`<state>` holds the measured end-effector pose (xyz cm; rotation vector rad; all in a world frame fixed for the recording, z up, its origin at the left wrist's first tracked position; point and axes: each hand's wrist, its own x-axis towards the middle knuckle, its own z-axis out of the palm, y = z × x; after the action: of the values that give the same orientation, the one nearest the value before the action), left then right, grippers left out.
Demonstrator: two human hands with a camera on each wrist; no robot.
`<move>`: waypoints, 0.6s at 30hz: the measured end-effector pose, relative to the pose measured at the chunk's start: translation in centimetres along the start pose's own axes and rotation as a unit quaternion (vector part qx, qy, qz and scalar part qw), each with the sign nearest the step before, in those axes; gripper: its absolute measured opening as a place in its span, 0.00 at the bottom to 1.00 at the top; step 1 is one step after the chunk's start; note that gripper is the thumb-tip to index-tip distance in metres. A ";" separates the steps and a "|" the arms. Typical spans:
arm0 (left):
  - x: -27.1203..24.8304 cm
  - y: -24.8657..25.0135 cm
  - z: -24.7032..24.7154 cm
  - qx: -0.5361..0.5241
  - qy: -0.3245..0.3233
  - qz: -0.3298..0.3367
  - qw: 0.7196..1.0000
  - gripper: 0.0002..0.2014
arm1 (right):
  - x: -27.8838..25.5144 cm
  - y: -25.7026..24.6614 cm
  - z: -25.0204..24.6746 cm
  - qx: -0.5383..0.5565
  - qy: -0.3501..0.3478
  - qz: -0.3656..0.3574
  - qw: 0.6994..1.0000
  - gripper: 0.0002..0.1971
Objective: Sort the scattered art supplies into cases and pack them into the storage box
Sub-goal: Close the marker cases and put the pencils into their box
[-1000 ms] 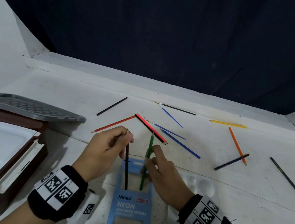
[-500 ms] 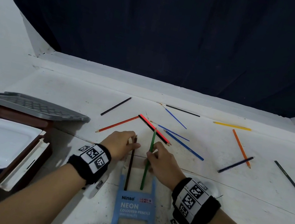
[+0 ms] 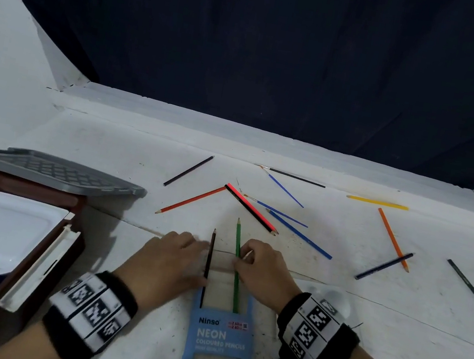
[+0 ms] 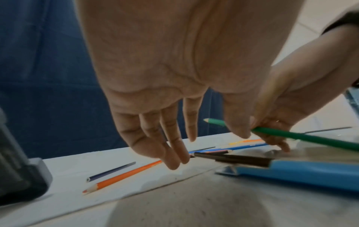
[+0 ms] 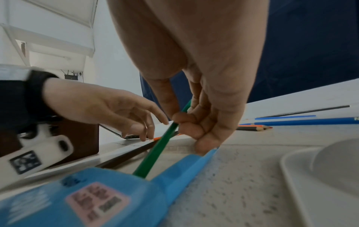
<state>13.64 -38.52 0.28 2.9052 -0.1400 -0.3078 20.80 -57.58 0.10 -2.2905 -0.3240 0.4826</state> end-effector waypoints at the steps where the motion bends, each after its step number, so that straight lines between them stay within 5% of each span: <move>1: -1.1 0.0 0.3 0.011 -0.029 0.015 0.999 0.38 | 0.1 -0.1 0.1 -0.002 -0.004 0.006 1.000 0.07; 4: -2.8 -0.7 1.0 0.038 -0.096 0.054 0.993 0.46 | 0.4 -0.5 0.3 0.007 -0.043 0.027 0.999 0.07; 7: -2.6 -0.9 1.3 0.060 -0.097 0.070 0.991 0.50 | 0.3 -1.0 0.8 0.003 -0.070 0.018 0.997 0.11; 11: -2.3 -0.9 2.1 0.079 -0.119 0.054 0.988 0.50 | -0.4 -1.4 1.0 -0.148 -0.041 -0.085 0.985 0.16; 14: -1.9 -1.1 2.6 0.068 -0.142 0.062 0.986 0.51 | -0.9 -1.1 1.2 -0.276 -0.046 -0.201 0.939 0.20; 18: -1.1 -1.5 3.0 0.039 -0.174 0.070 0.982 0.52 | -0.9 -0.7 1.7 -0.327 -0.064 -0.223 0.916 0.17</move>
<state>11.98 -37.51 -2.74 2.8690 -0.4168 -0.7992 19.25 -56.39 -0.29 -2.6949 -1.1978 0.3103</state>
